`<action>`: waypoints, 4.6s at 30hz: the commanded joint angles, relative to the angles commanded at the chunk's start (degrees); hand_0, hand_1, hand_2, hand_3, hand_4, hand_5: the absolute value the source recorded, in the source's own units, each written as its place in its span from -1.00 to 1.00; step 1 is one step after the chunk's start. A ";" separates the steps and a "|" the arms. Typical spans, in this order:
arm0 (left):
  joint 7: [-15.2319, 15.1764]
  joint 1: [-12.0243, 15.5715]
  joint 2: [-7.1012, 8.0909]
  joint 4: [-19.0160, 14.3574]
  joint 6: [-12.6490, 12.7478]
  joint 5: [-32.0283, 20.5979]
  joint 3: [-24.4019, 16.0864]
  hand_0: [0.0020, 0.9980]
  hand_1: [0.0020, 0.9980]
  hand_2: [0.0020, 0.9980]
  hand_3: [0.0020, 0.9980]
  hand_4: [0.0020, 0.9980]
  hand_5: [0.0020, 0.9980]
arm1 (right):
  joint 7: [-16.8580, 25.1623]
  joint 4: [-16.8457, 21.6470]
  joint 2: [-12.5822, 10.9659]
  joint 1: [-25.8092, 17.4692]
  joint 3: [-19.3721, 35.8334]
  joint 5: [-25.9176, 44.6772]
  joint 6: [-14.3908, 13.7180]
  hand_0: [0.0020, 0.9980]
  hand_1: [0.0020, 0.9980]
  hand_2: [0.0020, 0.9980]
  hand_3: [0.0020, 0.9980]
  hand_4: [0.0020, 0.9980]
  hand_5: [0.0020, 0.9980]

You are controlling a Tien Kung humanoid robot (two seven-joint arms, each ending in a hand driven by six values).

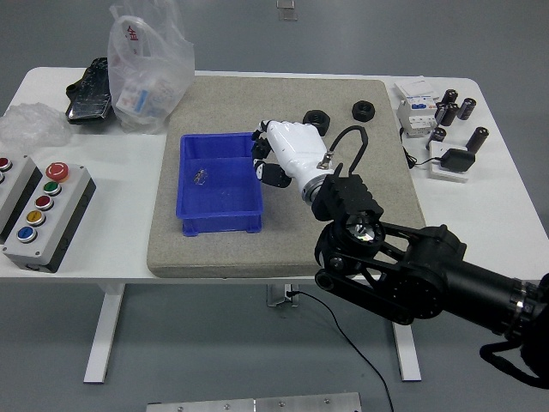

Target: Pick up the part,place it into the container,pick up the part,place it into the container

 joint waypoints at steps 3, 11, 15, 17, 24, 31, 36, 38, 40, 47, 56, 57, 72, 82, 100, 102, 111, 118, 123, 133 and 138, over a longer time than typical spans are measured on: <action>0.10 0.03 -0.06 0.00 0.00 0.03 0.01 0.49 0.30 0.24 0.46 0.48 0.07 | 0.00 0.19 0.55 0.75 -0.94 0.45 0.06 -0.42 0.08 -0.28 0.39 -0.60 -1.00; 0.08 -0.18 0.11 0.00 0.03 0.04 0.01 0.49 0.30 0.24 0.46 0.48 0.07 | 0.00 0.35 1.63 2.90 -5.27 4.24 -0.38 -0.42 0.09 -0.28 0.39 -0.59 -1.00; 0.16 -0.13 0.00 0.00 0.04 0.21 -0.07 0.49 0.30 0.24 0.47 0.49 0.08 | 0.00 0.13 2.00 3.80 -6.61 5.02 0.16 -0.42 0.09 -0.28 0.39 -0.58 -1.00; 0.37 -0.01 -0.14 0.00 0.06 0.50 -0.26 0.49 0.30 0.24 0.47 0.49 0.08 | 0.00 -0.46 2.31 4.43 -7.16 5.11 0.56 -0.42 0.09 -0.28 0.39 -0.58 -1.00; 0.48 0.02 -0.24 0.00 0.10 0.78 -0.45 0.49 0.30 0.24 0.46 0.49 0.08 | 0.00 -4.39 3.47 5.44 -9.75 7.04 1.08 -0.41 0.10 -0.28 0.39 -0.57 -1.00; 0.50 -0.07 -0.28 0.00 0.08 0.93 -0.49 0.49 0.30 0.24 0.47 0.49 0.08 | 0.00 -4.59 3.55 5.91 -11.29 8.97 0.90 -0.40 0.11 -0.26 0.40 -0.54 -1.00; 0.39 -0.40 -0.23 0.00 -0.04 0.79 -0.28 0.49 0.30 0.24 0.47 0.49 0.08 | 0.00 -4.51 3.36 5.89 -11.32 10.03 2.57 -0.40 0.11 -0.26 0.40 -0.54 -1.00; 0.29 -0.56 -0.18 0.00 -0.10 0.59 -0.07 0.49 0.30 0.24 0.46 0.49 0.08 | 0.00 -4.49 3.35 5.89 -11.37 10.46 3.48 -0.37 0.15 -0.25 0.40 -0.55 -1.00; 0.17 -0.70 -0.14 0.00 -0.16 0.44 0.17 0.49 0.30 0.24 0.46 0.49 0.08 | 0.00 -4.43 3.41 5.83 -11.39 10.63 4.28 -0.37 0.15 -0.25 0.40 -0.55 -1.00; -0.23 -0.93 -0.22 0.00 -0.49 -0.50 1.39 0.49 0.29 0.25 0.46 0.49 0.08 | 0.00 -4.46 3.59 5.67 -11.25 10.79 6.10 -0.38 0.16 -0.20 0.40 -0.54 -0.97; -0.06 -0.86 -0.16 0.00 -0.50 -0.41 1.39 0.49 0.29 0.24 0.46 0.48 0.08 | 0.00 -4.57 3.70 5.63 -11.26 11.07 6.45 -0.42 0.13 -0.14 0.37 -0.01 -0.65; -0.04 -0.87 -0.17 0.00 -0.50 -0.38 1.36 0.49 0.29 0.24 0.46 0.48 0.08 | 0.00 -4.58 3.70 5.62 -11.24 11.04 6.49 -0.42 0.13 -0.14 0.37 -0.01 -0.65; 0.03 -1.20 -0.25 0.00 -0.62 -0.09 1.43 0.49 0.30 0.23 0.46 0.48 0.07 | 0.00 -4.79 3.88 5.25 -10.72 10.50 6.72 -0.42 0.16 0.16 0.38 0.12 -0.61; 0.00 -1.16 -0.24 0.00 -0.66 -0.16 1.56 0.49 0.29 0.21 0.46 0.48 0.07 | 0.00 -4.98 3.81 5.07 -10.48 10.17 5.72 -0.42 0.17 0.22 0.38 0.14 -0.55; 0.08 -0.70 -0.73 0.00 -0.50 0.37 1.18 0.49 0.29 0.20 0.45 0.48 0.06 | 0.00 -0.73 -1.40 -1.67 3.09 -5.71 1.46 -0.45 0.12 0.25 0.37 0.21 -0.44; 0.08 -0.60 -0.77 0.00 -0.42 0.52 1.01 0.49 0.29 0.20 0.45 0.48 0.06 | 0.00 -0.74 -2.38 -2.86 5.40 -7.98 0.32 -0.45 0.12 0.25 0.37 0.21 -0.44; -0.22 -0.80 -0.80 0.00 -0.35 0.61 1.04 0.49 0.29 0.20 0.45 0.48 0.05 | 0.00 -6.36 -2.91 -3.99 8.57 -7.31 1.57 -0.44 0.14 0.41 0.38 0.33 -0.39; -0.35 -0.98 -0.83 0.00 -0.35 0.39 1.34 0.49 0.29 0.20 0.45 0.48 0.06 | 0.00 -9.91 -2.79 -4.09 7.38 -5.07 5.59 -0.42 0.19 0.49 0.45 0.56 -0.13; -0.25 -0.92 -0.84 0.00 -0.28 0.57 1.14 0.49 0.29 0.20 0.43 0.48 0.06 | 0.00 -11.36 -3.03 -4.31 6.26 -4.37 8.89 -0.38 0.24 0.49 0.47 0.57 -0.11; -0.28 -0.89 -1.01 0.00 -0.21 0.81 1.03 0.49 0.29 0.21 0.44 0.47 0.05 | 0.00 -12.35 -3.46 -5.40 5.46 -3.50 9.45 -0.37 0.25 0.50 0.50 0.60 -0.04; -0.36 -0.91 -1.00 0.00 -0.19 0.78 1.05 0.49 0.29 0.21 0.44 0.47 0.05 | 0.00 -13.08 -3.70 -5.79 5.22 -2.12 9.05 -0.37 0.25 0.50 0.50 0.60 -0.04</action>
